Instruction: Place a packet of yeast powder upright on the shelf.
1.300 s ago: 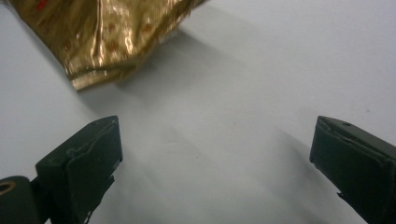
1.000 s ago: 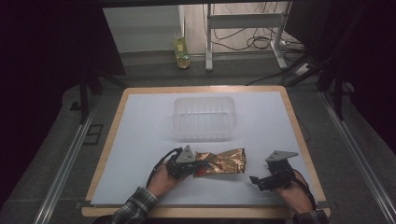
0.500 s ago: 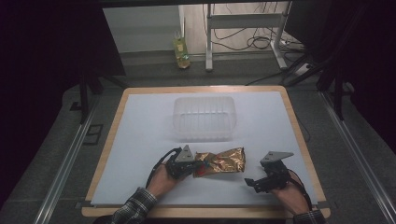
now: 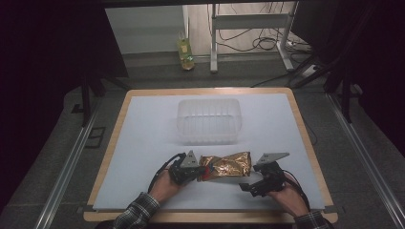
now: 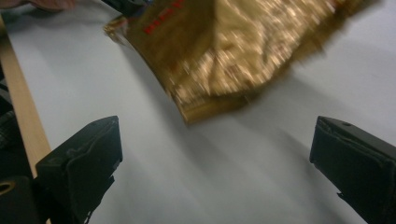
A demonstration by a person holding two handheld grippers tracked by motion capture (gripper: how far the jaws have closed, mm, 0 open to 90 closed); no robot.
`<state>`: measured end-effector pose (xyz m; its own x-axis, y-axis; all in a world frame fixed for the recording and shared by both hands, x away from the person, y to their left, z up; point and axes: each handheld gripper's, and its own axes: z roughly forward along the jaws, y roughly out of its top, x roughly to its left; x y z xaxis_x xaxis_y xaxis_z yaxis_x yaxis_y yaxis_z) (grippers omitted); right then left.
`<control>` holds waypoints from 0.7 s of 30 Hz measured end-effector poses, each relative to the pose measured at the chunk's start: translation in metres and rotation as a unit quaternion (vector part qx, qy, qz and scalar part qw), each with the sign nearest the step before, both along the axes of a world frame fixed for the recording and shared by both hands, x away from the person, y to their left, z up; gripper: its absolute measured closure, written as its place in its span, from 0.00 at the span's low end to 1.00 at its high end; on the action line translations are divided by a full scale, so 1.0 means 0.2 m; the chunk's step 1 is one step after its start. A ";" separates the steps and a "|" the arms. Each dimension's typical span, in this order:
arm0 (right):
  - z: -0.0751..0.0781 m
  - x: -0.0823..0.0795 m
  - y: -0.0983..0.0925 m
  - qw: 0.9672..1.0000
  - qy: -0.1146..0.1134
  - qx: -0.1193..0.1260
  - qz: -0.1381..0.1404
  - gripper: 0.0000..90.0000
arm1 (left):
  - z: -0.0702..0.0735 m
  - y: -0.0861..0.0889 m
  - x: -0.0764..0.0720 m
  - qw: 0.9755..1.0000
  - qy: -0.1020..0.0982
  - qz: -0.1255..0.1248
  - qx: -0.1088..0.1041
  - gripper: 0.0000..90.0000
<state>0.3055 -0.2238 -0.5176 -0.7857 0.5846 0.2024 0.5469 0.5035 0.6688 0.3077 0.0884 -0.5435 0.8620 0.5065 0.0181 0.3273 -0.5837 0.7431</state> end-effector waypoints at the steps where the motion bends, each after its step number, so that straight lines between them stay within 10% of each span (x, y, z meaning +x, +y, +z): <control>1: 0.00 0.01 0.01 1.000 0.004 0.003 0.001 0.03 | 0.00 0.00 0.00 1.000 0.001 0.000 -0.002 1.00; 21: 0.04 0.18 0.15 0.995 0.061 0.075 0.013 0.05 | -0.01 0.00 0.01 1.000 0.009 0.003 -0.018 1.00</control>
